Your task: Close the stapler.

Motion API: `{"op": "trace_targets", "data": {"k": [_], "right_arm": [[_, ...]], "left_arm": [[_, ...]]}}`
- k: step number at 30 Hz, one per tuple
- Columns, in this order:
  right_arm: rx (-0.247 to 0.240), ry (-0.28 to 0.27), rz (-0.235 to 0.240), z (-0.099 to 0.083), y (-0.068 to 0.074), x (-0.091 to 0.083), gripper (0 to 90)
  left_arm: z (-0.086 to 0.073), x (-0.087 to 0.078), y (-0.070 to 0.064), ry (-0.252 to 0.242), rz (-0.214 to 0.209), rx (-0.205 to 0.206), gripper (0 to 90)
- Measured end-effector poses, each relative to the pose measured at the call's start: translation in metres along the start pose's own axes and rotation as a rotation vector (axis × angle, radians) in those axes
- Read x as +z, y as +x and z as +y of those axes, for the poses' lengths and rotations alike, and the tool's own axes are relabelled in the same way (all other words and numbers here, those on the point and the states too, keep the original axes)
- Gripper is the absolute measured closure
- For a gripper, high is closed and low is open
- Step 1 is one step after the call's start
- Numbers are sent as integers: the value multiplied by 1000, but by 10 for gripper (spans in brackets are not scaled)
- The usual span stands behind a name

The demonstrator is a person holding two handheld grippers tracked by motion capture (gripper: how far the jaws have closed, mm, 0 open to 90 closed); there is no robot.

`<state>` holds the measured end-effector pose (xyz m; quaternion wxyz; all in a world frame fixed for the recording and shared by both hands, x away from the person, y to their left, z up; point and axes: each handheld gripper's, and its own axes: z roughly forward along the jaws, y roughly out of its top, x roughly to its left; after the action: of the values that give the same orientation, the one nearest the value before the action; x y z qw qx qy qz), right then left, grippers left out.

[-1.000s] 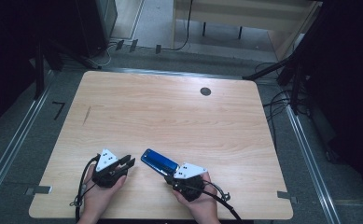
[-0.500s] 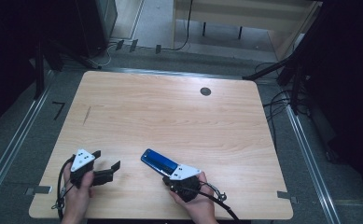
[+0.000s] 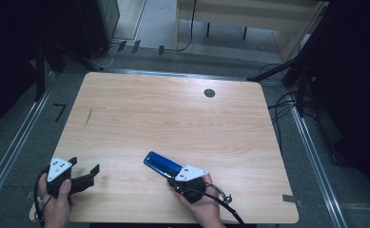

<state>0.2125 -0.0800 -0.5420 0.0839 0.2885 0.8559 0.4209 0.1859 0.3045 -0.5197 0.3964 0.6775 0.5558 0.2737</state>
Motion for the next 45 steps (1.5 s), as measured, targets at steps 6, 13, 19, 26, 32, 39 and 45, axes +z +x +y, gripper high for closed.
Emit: {"op": "trace_targets", "data": {"k": [6,13,19,26,32,39,45], "right_arm": [[21,-7,-3,0,-7,0,900],[30,-14,-10,-1,-13,-1,900],[45,-20,-22,-1,-19,-1,900],[48,-22,-25,-1,-22,-1,900],[47,-24,-30,-1,-24,-1,900],[56,-28,-39,0,-28,-1,900],[60,-29,-33,0,-30,0,900]], "left_arm": [[-2,4,-2,3,2,10,133],[-2,6,-3,10,-2,21,133],[-1,7,-3,17,-7,24,134],[-1,7,-4,19,-10,24,135],[-1,8,-4,20,-11,30,137],[-1,8,-4,22,-11,30,137],[-1,8,-4,23,-14,29,137]]}}
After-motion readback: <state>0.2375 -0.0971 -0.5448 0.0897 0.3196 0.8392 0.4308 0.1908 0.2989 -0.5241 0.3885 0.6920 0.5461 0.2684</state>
